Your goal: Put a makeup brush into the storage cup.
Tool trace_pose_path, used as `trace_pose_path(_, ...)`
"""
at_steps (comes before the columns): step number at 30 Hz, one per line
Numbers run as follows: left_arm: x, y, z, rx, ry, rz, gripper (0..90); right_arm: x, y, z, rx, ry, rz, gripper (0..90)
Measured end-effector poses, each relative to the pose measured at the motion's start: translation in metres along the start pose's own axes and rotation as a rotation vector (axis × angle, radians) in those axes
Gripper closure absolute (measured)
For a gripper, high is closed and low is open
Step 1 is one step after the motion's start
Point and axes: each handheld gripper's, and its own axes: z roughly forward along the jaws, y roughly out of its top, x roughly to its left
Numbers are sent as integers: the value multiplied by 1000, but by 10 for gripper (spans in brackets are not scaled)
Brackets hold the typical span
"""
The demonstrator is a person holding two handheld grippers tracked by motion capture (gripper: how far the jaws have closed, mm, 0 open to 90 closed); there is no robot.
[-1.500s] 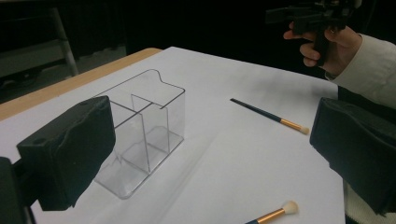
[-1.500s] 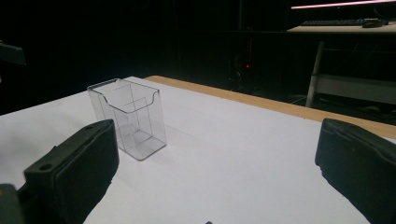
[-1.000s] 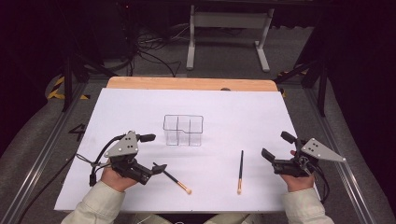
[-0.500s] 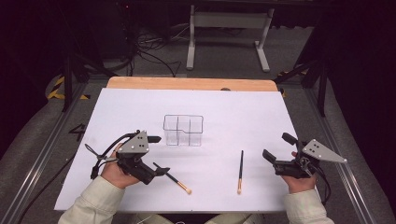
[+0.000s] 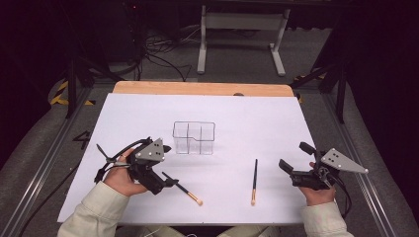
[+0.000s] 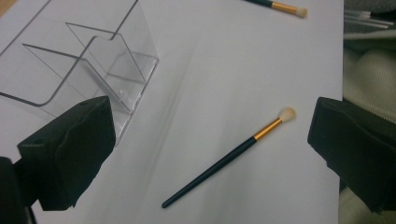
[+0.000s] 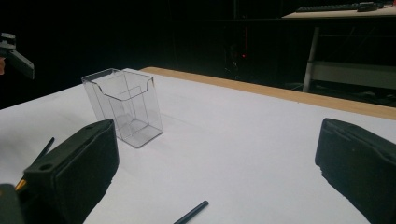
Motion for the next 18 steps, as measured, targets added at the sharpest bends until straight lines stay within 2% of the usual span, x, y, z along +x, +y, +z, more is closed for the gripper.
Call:
trace_pose_path(7,2,0,5,54,-26,11,15,0,-1,0,10,0,8,0)
trace_pose_path(10,-1,1,11,95,-46,37,21,-1,-2,-1,16,0,7,0)
trace_pose_path(15,-3,2,21,134,-80,38,46,-1,-2,-2,19,-5,3,0)
trace_pose_path(18,-3,2,28,160,-96,59,59,0,-3,-5,20,-9,5,0)
